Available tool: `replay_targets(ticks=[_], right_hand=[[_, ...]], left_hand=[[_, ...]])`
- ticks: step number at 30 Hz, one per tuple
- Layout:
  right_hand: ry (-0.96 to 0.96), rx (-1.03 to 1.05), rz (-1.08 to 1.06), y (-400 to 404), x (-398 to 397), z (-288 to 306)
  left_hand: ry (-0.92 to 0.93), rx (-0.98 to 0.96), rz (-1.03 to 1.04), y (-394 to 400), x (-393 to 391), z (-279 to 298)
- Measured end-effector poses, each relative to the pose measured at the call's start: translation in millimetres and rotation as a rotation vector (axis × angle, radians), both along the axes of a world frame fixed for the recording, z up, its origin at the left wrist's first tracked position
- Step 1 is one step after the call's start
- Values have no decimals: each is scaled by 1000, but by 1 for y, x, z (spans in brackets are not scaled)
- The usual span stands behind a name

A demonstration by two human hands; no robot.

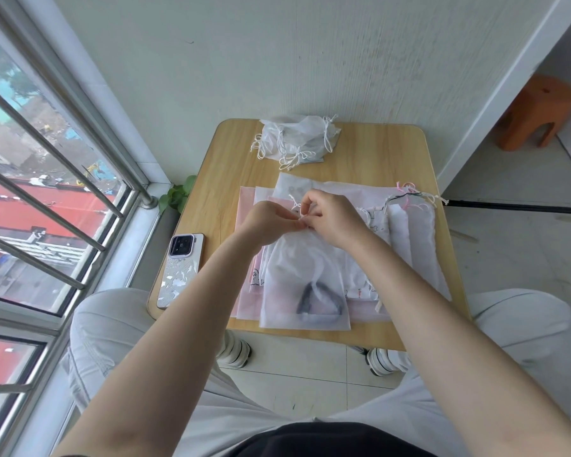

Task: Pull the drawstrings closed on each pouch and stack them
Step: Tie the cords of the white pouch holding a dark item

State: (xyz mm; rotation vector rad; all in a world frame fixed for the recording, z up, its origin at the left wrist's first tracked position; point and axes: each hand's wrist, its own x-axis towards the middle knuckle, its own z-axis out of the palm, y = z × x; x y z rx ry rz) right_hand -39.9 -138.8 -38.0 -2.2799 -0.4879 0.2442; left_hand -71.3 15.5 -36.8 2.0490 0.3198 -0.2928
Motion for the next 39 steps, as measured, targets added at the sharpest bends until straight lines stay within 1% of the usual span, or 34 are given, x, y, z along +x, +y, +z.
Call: replay_targets(ticks=[5,8,11,17,23,25,27,30,32,34,37,39], right_hand=[[-63,-115,52,-1,1,3],[-174,-203,119,-1,-4,9],[-237,-218,183,0,-9,14],[-259,-223,184,0,-16,17],[-249,-366,216,2,-15,21],[-220,-374,217,3,-12,17],[-179,-380,219,4,-6,12],[-45,-355,170,5,5,6],[121,-242,111,4,9,4],[369,-42,27,3,10,3],[755,285,-83,0,12,-2],[909,405,-121,-2,14,-5]], left_hand=[[36,71,10,-3,3,-2],[37,63,38,-4,4,-5],[40,41,58,-5,3,-5],[77,45,81,-4,4,-2],[57,43,51,-2,4,-6],[21,92,11,-3,3,-6],[-31,205,-37,-4,3,-4],[-138,419,-113,-5,1,0],[-198,472,-112,-6,-1,0],[-221,447,-80,-7,-4,-3],[-288,383,37,-12,-9,-10],[-337,343,97,-13,-13,-13]])
